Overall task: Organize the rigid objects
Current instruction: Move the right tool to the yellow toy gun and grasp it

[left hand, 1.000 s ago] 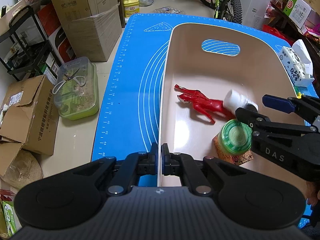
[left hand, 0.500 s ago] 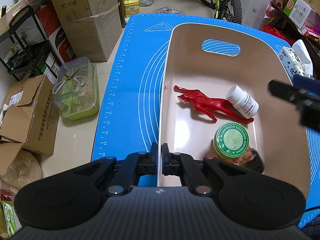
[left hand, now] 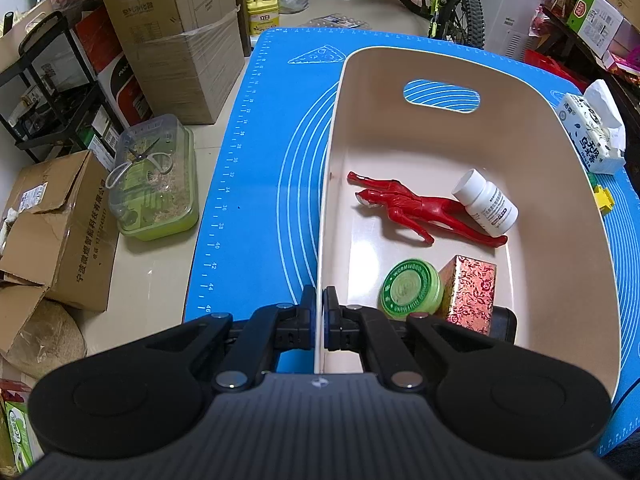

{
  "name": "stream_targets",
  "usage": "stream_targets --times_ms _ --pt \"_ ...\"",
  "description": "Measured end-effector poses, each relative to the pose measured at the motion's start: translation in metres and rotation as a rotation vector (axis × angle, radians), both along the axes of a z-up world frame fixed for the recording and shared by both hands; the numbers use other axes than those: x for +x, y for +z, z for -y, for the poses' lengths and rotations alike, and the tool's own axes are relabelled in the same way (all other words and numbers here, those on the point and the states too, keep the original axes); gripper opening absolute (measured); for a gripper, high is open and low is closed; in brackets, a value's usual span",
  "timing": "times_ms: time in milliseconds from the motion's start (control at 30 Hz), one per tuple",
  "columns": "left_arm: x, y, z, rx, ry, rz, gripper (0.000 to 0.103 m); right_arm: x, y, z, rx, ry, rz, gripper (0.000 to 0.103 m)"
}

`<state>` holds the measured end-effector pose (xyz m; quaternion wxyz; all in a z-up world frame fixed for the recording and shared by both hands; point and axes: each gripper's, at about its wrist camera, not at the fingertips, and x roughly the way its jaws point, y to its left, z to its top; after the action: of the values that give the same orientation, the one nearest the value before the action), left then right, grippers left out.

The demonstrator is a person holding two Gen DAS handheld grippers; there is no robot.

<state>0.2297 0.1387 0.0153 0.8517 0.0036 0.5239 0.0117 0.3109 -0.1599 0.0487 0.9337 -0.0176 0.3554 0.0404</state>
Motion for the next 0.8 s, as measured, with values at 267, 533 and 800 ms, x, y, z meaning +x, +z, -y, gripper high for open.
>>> stream_targets --times_ms 267,533,800 --pt "0.000 0.000 0.001 0.008 0.002 0.001 0.006 0.014 -0.043 0.036 -0.001 -0.095 -0.116 0.077" --pt "0.000 0.000 0.002 0.007 0.000 0.001 0.006 0.029 -0.084 0.043 0.088 -0.175 -0.245 0.077" --pt "0.000 0.001 0.001 0.009 -0.001 0.001 0.006 0.042 -0.110 0.052 0.143 -0.282 -0.269 0.077"
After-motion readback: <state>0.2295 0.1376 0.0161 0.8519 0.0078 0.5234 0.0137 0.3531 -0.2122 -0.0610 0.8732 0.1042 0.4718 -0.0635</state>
